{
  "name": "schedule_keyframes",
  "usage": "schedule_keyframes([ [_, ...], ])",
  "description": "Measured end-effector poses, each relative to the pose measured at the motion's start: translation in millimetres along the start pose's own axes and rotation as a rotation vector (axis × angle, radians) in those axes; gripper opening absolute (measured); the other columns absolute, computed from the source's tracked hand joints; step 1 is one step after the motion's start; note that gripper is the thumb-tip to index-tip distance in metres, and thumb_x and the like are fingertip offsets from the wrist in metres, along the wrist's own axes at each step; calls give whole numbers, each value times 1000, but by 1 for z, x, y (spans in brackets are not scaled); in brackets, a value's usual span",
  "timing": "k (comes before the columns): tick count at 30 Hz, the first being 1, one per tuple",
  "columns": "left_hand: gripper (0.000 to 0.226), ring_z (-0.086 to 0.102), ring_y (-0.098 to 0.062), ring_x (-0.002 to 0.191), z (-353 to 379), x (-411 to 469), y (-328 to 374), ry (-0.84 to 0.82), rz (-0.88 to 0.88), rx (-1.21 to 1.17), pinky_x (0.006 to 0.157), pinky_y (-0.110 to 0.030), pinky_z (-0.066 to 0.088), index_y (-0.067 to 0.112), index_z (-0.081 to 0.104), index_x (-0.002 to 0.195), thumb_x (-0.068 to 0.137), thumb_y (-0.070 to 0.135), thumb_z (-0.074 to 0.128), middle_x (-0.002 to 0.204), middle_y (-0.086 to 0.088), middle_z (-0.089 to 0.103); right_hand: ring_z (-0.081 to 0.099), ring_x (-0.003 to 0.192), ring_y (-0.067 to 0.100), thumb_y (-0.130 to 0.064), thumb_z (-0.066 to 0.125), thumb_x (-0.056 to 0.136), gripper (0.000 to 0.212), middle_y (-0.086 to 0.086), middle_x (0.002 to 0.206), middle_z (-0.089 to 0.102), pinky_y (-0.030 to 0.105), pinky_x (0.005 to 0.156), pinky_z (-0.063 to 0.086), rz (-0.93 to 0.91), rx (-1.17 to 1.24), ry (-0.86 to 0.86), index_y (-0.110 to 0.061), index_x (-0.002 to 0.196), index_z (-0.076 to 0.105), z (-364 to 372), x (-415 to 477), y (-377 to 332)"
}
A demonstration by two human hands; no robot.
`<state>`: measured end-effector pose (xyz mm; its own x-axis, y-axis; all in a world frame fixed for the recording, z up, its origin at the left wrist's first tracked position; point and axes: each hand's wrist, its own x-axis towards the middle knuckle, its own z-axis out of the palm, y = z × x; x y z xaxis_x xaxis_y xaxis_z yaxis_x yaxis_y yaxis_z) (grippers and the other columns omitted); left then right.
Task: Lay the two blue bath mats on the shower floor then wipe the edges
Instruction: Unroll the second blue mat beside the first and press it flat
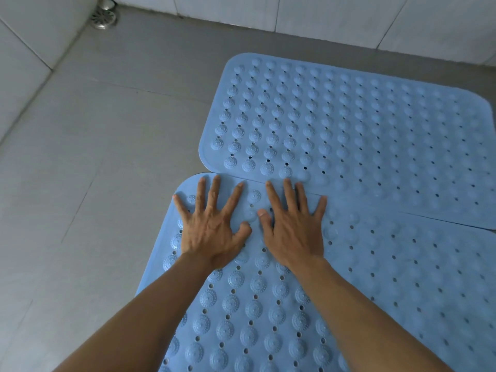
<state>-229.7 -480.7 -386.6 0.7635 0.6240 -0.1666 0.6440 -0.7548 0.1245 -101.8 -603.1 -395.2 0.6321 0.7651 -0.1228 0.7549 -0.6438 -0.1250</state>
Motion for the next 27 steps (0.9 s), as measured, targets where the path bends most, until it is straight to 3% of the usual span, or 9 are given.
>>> schedule_keyframes([
  [3,74,-9,-30,154,-1,-1,1,1,-1,1,112,-73,-2,47,-5,156,89,67,20,168,-5,-5,14,154,27,-58,21,100,70,9,166,19,68,117,5,27,38,26,-18,158,22,3,-2,1],
  [7,76,-12,-29,154,-1,2,6,1,-11,0,112,-72,-3,47,-12,155,89,68,18,168,-4,-10,8,155,27,-60,16,100,76,13,166,14,65,119,3,58,43,45,-13,160,12,2,-1,5],
  [11,78,-14,-28,154,0,3,6,-3,-19,10,113,-72,-4,43,-14,155,89,69,16,168,-3,-11,5,155,26,-62,14,101,75,13,167,8,64,120,1,56,53,30,-19,161,5,3,-2,5],
  [15,82,-15,-26,153,-2,5,7,-37,-40,19,113,-72,-5,38,-9,158,87,69,16,168,-2,-12,-1,155,27,-61,12,102,64,9,168,-2,65,118,-3,27,37,-33,-36,160,2,1,0,6],
  [20,81,-12,-30,153,-7,11,12,-69,-63,6,110,-75,0,32,3,159,86,68,12,168,-3,-7,-11,154,24,-60,10,102,62,5,168,-11,65,118,-6,26,44,-96,-38,158,-6,-5,1,6],
  [24,69,-8,-34,153,-5,11,13,-32,-25,18,108,-77,-2,48,-12,154,94,71,12,168,2,-12,-10,155,21,-57,10,102,61,5,168,-7,60,120,-10,12,108,-88,-38,159,-2,-5,1,9],
  [27,68,-12,-34,153,-5,11,14,-54,-41,5,107,-78,-3,51,-17,152,93,75,9,167,5,-17,0,155,22,-49,16,101,65,10,168,4,51,124,-5,-38,250,-45,-23,160,12,-9,-7,25],
])
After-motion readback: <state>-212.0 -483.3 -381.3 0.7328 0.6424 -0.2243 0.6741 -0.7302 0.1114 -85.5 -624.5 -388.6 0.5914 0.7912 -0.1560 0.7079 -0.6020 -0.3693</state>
